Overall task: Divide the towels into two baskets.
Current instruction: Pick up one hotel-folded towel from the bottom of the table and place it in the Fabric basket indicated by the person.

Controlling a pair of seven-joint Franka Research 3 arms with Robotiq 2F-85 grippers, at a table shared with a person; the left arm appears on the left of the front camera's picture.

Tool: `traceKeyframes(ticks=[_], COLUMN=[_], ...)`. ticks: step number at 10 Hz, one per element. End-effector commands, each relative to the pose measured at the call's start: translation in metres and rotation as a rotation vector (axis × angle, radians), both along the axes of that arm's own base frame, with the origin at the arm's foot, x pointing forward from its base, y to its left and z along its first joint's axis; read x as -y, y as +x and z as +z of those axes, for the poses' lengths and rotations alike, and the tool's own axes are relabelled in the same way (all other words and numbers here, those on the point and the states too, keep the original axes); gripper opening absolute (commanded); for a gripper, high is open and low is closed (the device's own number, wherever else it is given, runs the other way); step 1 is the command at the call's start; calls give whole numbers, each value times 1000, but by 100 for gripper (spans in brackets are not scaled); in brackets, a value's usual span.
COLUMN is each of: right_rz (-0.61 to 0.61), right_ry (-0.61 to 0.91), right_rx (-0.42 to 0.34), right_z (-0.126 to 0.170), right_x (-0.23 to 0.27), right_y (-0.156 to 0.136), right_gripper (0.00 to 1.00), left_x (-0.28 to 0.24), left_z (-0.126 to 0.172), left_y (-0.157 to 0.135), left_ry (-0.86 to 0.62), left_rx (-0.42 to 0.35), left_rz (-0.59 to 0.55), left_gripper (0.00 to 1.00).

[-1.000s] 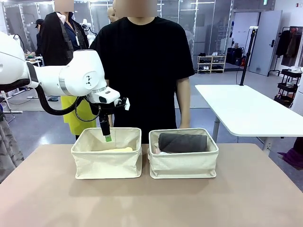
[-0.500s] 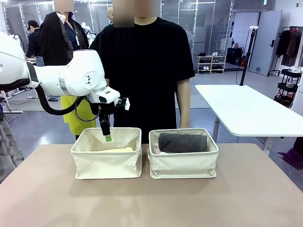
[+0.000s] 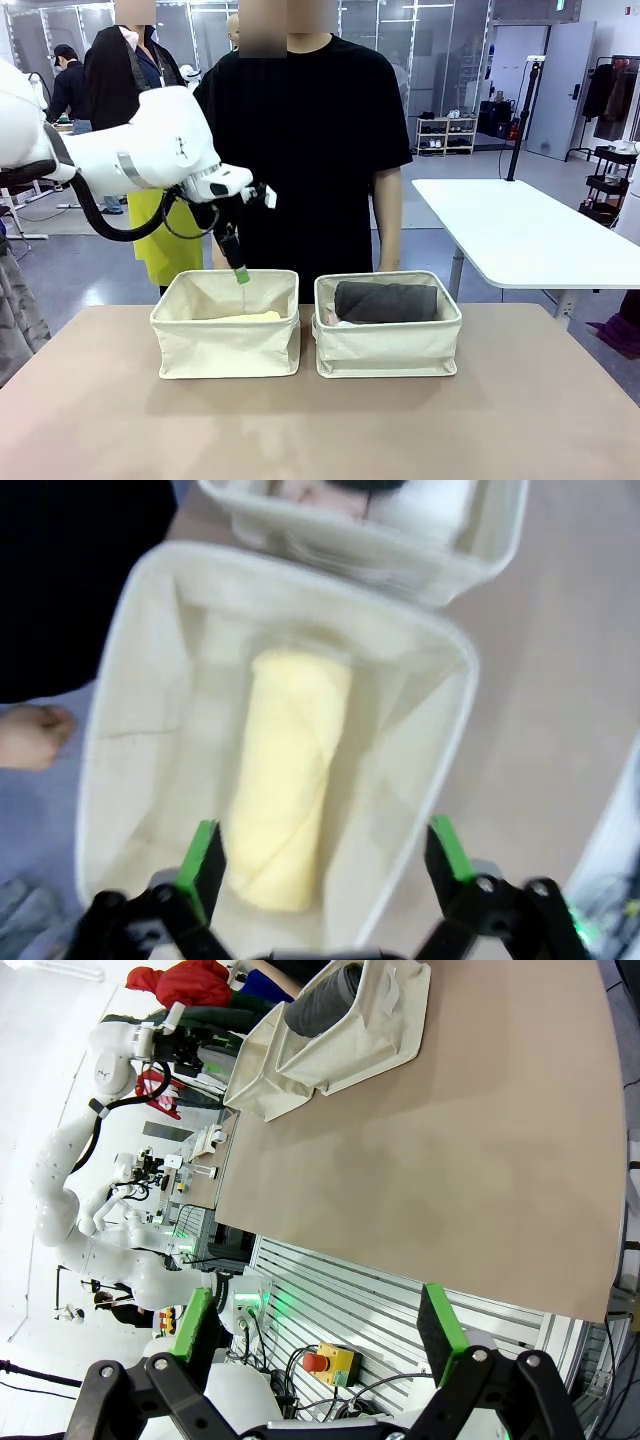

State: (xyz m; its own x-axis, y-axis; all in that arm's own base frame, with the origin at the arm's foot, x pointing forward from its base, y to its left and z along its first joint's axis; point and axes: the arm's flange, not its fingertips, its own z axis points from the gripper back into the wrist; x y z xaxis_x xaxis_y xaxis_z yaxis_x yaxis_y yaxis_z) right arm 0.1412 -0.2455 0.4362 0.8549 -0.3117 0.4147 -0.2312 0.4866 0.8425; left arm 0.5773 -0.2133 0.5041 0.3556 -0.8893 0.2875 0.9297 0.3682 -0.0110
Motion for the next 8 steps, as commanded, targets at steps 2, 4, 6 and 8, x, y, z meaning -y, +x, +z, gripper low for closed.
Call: traceKeyframes(ticks=[2,4,6,8], right_rz=[-7,-7,-7,-7], right_ry=[0,0,0,0], right_rx=[19,19,19,19], right_z=[1,1,1,1], right_x=[-1,-1,-1,-1], right_y=[-4,-4,-4,-4], right_gripper=[100,100,100,100], left_x=[-38,-92,-160,-244], left_z=[28,37,44,44], left_y=[-57,-110,-155,-188], left_ry=[-192,-434,-670,-839], left_rx=[-69,-231,-247,-231], left_rz=[135,251,337,310], left_gripper=[100,100,100,100])
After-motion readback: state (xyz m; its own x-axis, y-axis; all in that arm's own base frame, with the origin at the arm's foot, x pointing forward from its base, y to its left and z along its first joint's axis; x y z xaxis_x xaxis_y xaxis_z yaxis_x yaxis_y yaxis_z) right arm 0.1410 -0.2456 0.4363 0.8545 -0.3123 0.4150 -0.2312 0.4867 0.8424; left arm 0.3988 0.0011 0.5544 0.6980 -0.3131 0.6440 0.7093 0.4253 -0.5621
